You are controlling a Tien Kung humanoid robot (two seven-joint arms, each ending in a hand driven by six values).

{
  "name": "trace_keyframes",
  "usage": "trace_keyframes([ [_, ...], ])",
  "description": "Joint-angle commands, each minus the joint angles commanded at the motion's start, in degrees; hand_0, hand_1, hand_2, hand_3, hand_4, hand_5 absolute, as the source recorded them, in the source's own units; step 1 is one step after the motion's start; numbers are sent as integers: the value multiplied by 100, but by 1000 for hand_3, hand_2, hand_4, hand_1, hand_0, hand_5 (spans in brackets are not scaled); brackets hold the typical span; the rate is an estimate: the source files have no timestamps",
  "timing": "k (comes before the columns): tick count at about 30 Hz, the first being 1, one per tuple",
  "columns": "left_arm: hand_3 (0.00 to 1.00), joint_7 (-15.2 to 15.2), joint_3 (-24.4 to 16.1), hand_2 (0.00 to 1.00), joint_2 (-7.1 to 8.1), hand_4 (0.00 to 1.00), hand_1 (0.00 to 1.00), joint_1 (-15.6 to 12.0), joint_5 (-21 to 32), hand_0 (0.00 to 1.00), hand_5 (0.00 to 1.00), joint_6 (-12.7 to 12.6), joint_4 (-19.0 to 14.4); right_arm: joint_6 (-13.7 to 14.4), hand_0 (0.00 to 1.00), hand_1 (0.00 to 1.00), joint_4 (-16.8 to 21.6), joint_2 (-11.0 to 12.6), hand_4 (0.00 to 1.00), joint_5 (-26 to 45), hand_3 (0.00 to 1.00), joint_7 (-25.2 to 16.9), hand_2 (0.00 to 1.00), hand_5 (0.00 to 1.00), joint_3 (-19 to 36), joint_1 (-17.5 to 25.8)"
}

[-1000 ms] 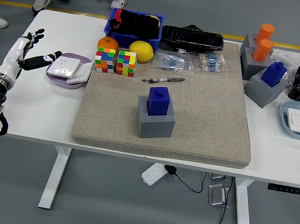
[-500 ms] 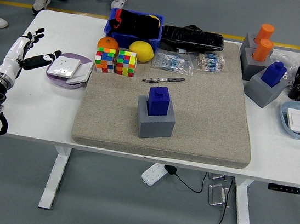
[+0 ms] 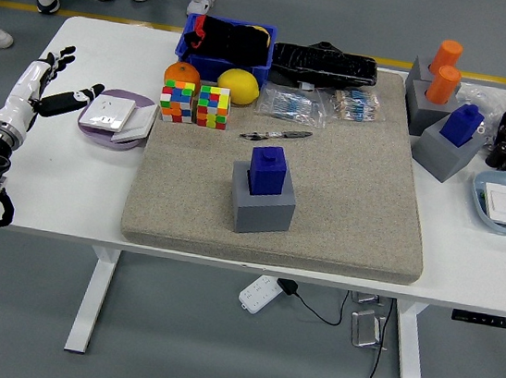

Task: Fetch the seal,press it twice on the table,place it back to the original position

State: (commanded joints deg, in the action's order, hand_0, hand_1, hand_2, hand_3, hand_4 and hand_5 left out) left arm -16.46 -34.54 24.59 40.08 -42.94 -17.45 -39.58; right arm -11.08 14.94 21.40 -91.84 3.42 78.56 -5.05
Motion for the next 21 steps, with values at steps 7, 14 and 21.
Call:
trace_keyframes([
  [7,961,6,15,962,9,814,986,-6,1,998,276,4,6,0,785,702,-4,-4,765,3,652,2,694,549,-27,4],
  [14,960,5,18,962,22,814,986,-10,2,998,270,6,8,1,785,702,-2,16,765,10,652,-1,694,550,-67,5],
  [21,961,5,43,962,18,815,986,-8,1,998,271,6,7,2,785,702,-1,17,764,15,652,-4,694,549,-75,8],
])
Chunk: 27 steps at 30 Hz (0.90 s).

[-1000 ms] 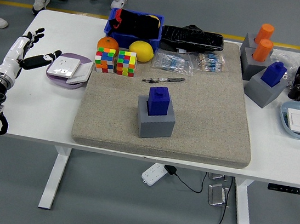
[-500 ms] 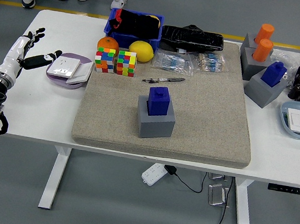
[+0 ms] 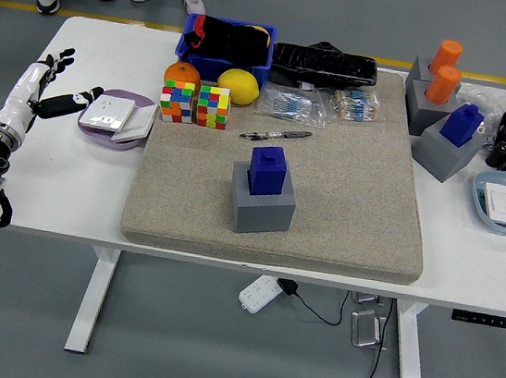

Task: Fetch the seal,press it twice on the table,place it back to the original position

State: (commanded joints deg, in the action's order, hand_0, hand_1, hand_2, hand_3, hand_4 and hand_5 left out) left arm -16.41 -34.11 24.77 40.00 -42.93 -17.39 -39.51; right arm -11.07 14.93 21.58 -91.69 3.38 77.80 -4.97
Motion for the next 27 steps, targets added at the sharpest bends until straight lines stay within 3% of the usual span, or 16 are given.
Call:
trace_keyframes([
  [27,960,-13,-47,962,18,814,986,20,-5,998,273,-10,-5,-2,785,702,-1,-9,764,-23,652,1,694,549,78,6],
])
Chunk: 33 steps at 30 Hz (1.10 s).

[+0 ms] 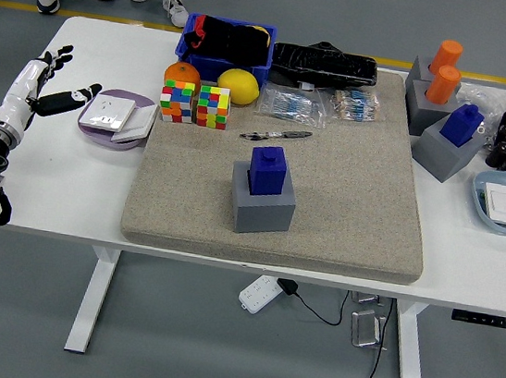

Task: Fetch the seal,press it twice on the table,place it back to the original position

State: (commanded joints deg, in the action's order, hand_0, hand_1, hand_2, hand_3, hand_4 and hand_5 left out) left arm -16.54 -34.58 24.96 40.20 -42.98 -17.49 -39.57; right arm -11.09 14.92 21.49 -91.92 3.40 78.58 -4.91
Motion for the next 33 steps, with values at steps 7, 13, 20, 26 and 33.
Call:
trace_keyframes([
  [7,960,-3,3,962,-3,815,987,9,1,998,273,2,-4,-2,785,702,-1,-5,764,-8,652,1,694,549,15,0],
  [13,960,-3,-2,963,3,814,987,7,3,998,273,1,-2,-1,785,702,-1,-2,763,-11,652,-2,693,549,14,2],
  [20,960,3,0,964,5,813,988,24,-4,998,271,2,1,-3,785,702,1,-4,763,-7,652,-2,693,549,18,-7],
  [26,960,6,2,964,3,814,988,23,-7,998,273,4,-1,-1,785,702,-2,-2,762,-17,652,-2,693,549,29,-4],
  [33,960,2,3,964,7,814,988,26,-7,998,273,1,-7,-1,784,703,1,-4,762,-15,652,0,694,546,21,-5],
])
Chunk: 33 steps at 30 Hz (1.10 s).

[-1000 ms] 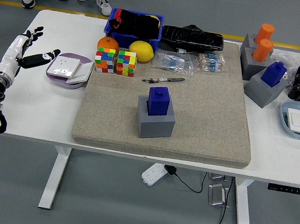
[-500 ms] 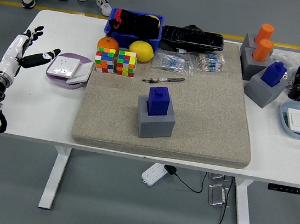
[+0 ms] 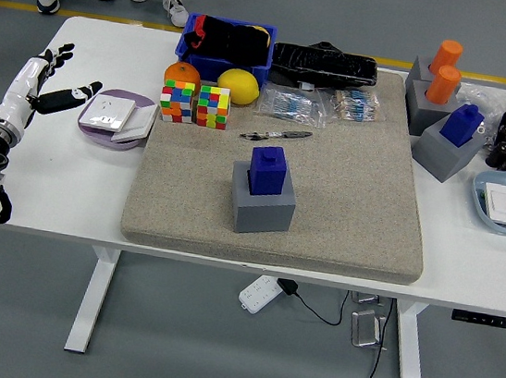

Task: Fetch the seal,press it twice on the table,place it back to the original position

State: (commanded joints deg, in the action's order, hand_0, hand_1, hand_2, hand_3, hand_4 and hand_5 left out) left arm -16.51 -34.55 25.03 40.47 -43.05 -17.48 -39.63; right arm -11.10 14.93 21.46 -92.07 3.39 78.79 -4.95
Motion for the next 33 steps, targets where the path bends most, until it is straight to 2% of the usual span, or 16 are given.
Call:
trace_keyframes([
  [33,960,3,59,970,10,812,990,-20,-3,998,271,-3,-3,-4,784,703,1,21,761,21,652,-8,693,546,-74,19],
])
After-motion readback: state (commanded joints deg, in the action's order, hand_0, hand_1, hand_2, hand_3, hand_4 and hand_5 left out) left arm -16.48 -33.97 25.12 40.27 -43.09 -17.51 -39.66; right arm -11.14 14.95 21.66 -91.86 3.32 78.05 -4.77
